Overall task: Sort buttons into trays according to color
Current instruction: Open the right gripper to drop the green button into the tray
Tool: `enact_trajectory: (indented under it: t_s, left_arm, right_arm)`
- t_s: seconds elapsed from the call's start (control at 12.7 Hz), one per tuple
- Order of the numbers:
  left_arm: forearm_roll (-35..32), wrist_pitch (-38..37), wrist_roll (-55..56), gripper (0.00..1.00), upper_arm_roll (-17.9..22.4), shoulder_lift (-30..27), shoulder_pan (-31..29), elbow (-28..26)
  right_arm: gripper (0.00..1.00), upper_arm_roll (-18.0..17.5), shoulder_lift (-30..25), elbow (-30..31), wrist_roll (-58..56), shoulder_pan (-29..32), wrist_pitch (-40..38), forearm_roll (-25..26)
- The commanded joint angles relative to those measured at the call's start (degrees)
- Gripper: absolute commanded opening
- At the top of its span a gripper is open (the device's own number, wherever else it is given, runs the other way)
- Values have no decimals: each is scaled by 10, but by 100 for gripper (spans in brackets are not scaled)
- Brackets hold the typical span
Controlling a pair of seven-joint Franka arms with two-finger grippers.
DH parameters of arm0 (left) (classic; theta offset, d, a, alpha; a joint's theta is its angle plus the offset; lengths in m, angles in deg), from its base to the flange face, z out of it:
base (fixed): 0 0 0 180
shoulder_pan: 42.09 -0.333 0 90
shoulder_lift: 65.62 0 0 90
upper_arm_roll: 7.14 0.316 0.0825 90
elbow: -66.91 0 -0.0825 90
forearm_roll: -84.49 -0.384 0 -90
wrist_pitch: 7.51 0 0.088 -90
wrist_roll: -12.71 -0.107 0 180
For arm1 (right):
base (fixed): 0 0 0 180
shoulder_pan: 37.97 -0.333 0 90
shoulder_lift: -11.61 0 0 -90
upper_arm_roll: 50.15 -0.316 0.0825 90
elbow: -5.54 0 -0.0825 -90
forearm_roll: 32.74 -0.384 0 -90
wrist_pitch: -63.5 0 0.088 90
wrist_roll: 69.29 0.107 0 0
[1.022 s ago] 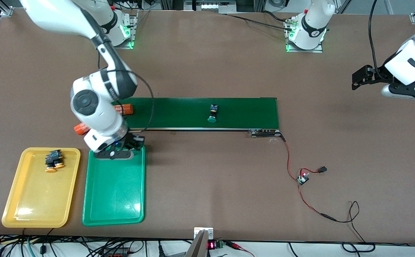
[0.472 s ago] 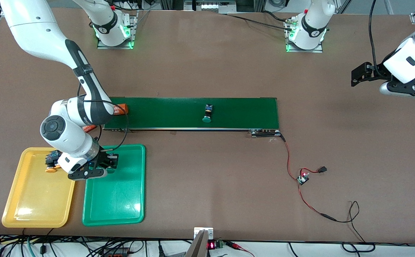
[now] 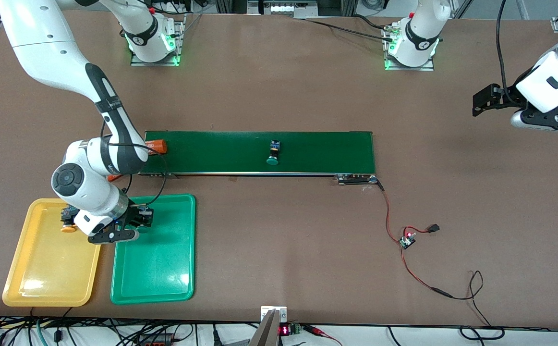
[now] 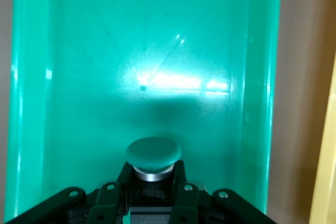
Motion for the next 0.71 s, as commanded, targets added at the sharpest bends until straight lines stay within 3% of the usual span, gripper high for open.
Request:
enact_trajectory:
  t_s: [0.0, 0.08, 0.16, 0.31, 0.47, 0.63]
  left_arm:
    - [5, -15, -1, 100, 2, 10, -1, 20]
    - [5, -16, 0, 100, 1, 10, 0, 20]
    - [5, -16, 0, 100, 1, 10, 0, 20]
    - [5, -16, 0, 100, 1, 10, 0, 20]
    - [5, -16, 0, 100, 1, 10, 0, 20]
    - [5, -16, -1, 100, 2, 10, -1, 20]
  right_arm:
    - [58, -3, 4, -6, -15, 4, 1, -2]
    - [78, -3, 4, -6, -15, 4, 1, -2]
    - [79, -3, 4, -5, -15, 4, 1, -1]
    - [100, -3, -1, 2, -8, 3, -2, -2]
    - [100, -4, -31, 33, 7, -2, -6, -7]
    - [100, -10, -86, 96, 102, -24, -10, -4]
